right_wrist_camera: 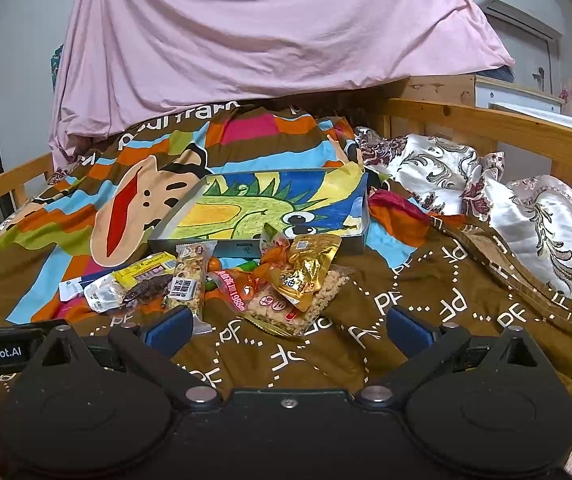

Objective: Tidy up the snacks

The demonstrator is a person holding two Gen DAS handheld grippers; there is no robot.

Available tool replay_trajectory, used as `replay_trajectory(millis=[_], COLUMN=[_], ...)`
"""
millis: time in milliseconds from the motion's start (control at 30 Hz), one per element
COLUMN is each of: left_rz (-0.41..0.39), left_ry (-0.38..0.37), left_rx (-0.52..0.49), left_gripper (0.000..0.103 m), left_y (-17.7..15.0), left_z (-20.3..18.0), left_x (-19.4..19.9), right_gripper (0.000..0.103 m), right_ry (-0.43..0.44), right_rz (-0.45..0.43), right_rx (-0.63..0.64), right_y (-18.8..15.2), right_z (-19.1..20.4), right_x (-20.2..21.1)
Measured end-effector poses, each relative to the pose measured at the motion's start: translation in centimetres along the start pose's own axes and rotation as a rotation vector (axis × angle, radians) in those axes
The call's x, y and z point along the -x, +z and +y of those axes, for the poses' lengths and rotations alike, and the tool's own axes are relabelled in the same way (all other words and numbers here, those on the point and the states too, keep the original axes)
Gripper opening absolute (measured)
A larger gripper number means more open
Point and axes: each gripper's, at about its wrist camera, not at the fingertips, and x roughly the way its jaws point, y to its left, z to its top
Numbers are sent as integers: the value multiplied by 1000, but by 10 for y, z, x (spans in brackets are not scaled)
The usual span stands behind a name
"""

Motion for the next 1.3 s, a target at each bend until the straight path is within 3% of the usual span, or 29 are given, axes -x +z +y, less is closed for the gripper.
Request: replay_trajectory(millis=[433,567,800,1000,1133,1300], left_rz=[33,58,115,158,154,118], left_ry=[-12,-25,-93,-180,-233,-237], left_rx=[7,10,-52,-51,-71,-133], left_gripper=[103,103,103,103,103,103], left_y=[0,2,8,25,39,53], left_z=[2,3,-4,-6,-10,-21], left_x=[-5,-10,-23,-46,-65,-93], right_gripper=[103,103,103,103,103,102], right_ry=[18,31,47,-37,-88,-69], right_rz=[-51,-12,68,27,-9,-32], right_rx=[11,12,28,68,196,321], right_y=[5,7,17,41,57,63], right_z=[2,1,-2,-14,-21,-23], right_x=[11,8,-4,-23,-41,-70])
